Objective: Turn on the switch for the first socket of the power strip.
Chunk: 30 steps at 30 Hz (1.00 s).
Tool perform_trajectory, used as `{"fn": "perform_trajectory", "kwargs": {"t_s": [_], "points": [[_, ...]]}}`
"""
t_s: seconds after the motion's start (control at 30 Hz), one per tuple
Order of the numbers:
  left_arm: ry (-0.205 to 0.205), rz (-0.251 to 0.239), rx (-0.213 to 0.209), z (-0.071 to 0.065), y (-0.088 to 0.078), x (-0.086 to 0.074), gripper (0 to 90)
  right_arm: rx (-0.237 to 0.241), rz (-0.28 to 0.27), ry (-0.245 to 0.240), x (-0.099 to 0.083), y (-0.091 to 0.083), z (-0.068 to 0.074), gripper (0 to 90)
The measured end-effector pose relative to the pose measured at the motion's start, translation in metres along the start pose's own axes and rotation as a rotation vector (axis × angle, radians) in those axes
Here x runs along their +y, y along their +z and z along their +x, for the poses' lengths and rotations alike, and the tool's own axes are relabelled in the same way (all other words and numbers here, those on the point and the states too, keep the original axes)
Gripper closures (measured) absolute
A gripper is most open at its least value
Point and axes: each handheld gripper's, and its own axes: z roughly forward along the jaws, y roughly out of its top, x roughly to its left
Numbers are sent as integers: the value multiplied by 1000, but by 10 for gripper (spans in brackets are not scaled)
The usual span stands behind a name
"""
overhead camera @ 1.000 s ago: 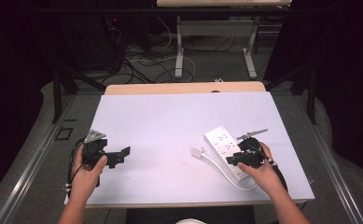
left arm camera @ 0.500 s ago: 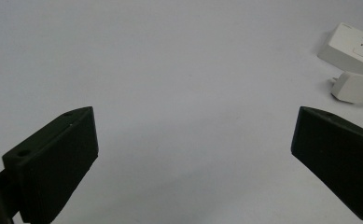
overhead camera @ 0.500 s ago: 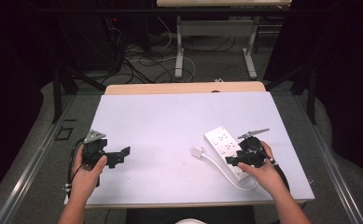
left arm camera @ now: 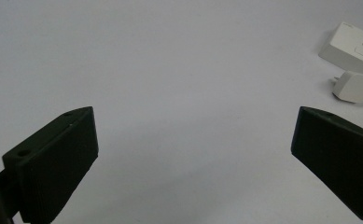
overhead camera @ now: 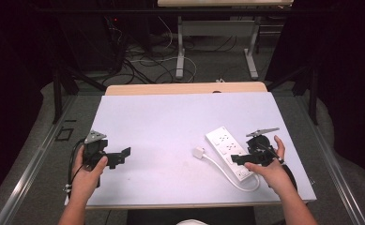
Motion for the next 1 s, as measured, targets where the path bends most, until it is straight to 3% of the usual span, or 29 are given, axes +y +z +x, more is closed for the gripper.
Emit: {"fn": "perform_trajectory", "kwargs": {"t_s": [0.17, 0.5, 0.7, 0.77, 0.83, 1.0], "points": [[1, 12, -2, 1, -2, 0, 4, -9, -16, 18, 1, -4, -6, 139], [-6, -8, 11, 2, -2, 0, 4, -33, -64, 68, 2, -16, -25, 6], [-12, -3, 17, 4, -3, 0, 3, -58, -93, 113, 1, -24, -38, 0], [-15, -6, 23, 5, -3, 0, 3, -64, -99, 108, 0, -25, -40, 0], [-20, 6, 23, 7, -4, 0, 3, -101, -125, 114, 0, -28, -45, 0], [-36, -9, 29, 10, -4, -1, 3, -104, -147, 125, -1, -29, -52, 0]]}}
